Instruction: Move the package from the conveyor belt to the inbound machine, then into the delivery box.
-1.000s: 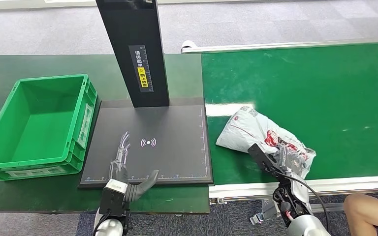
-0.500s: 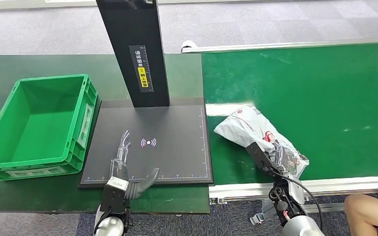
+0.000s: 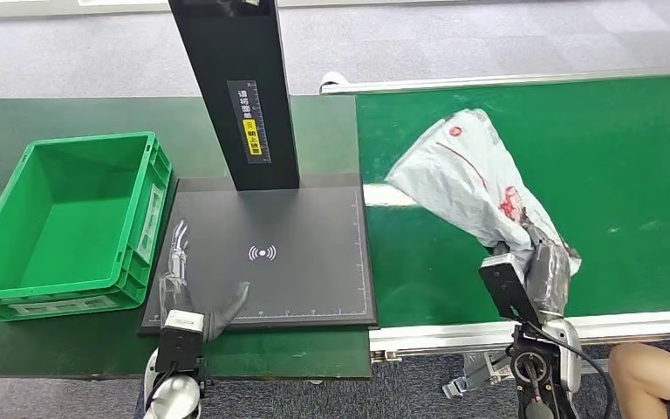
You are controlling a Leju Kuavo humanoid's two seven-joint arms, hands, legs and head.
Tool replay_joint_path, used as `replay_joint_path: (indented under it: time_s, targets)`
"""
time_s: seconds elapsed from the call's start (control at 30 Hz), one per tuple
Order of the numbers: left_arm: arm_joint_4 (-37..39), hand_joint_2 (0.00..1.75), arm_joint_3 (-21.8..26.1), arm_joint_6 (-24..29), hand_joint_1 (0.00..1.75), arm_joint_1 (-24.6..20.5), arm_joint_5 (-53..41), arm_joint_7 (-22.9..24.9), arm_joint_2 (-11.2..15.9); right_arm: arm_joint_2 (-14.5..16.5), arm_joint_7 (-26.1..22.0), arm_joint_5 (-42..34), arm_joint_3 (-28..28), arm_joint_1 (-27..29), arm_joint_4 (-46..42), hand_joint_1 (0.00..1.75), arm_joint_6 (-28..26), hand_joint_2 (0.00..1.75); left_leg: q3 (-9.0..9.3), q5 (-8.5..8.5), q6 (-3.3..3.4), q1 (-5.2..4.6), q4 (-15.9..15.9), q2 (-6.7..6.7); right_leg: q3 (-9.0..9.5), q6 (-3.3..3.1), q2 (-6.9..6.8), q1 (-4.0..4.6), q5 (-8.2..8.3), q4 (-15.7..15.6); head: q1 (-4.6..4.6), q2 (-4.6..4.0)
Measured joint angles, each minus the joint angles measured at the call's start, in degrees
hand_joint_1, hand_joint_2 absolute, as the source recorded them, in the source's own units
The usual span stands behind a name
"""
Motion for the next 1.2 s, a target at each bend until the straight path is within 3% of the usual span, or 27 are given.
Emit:
replay_joint_path:
  time_s: [0.3,0.43,0.57,0.8,1.1,1.2]
  targets:
    - [0.0,1.75,4.0,1.1,0.00,-1.6,-0.8,-0.3,0.4,-0.5,1.9,0.9,6.9,-1.7,-6.7,1.75,3.5,1.75,0.03,0.16,0.03,-0.01,0.0,-0.11,0.10,0.00,-0.06,-0.01,0.05,0.0,0.02,-0.01]
    - [0.2,1.75,5.9,2.9,0.00,-2.3,-1.1,-0.3,0.7,-0.6,2.0,0.7,10.2,-3.9,-6.0,1.75,9.1,1.75,-0.03,0.15,0.02,0.00,0.0,-0.05,0.03,-0.04,-0.03,0.01,0.07,0.0,0.01,-0.01]
    - [0.8,1.75,9.1,4.0,0.00,-3.4,-0.8,-0.3,1.6,1.1,2.7,-0.7,16.6,-10.1,0.3,1.75,13.7,1.75,0.04,0.22,-0.08,0.10,0.0,-0.02,0.02,-0.10,-0.02,0.10,0.10,0.1,0.01,-0.02]
    - [-0.7,1.75,13.2,5.3,0.00,-2.3,-1.2,0.6,2.3,6.1,2.3,-4.5,26.3,-16.8,14.2,1.75,16.6,1.75,-0.02,0.26,-0.15,0.18,0.0,-0.06,0.00,-0.13,-0.03,0.18,0.08,0.2,0.02,-0.01]
    - [-3.2,1.75,16.8,6.0,0.00,0.2,-1.6,1.2,2.4,10.3,0.8,-7.9,31.0,-21.8,27.5,1.75,17.9,1.75,-0.03,0.26,-0.15,0.17,0.0,-0.08,-0.02,-0.13,-0.05,0.17,0.08,0.1,0.03,0.00]
    - [-3.2,1.75,17.3,6.0,0.00,0.3,-1.7,1.3,2.4,10.8,0.6,-8.4,31.4,-22.9,30.1,0.44,17.7,1.75,-0.02,0.26,-0.15,0.17,0.0,-0.09,-0.02,-0.14,-0.05,0.17,0.09,0.1,0.02,-0.01]
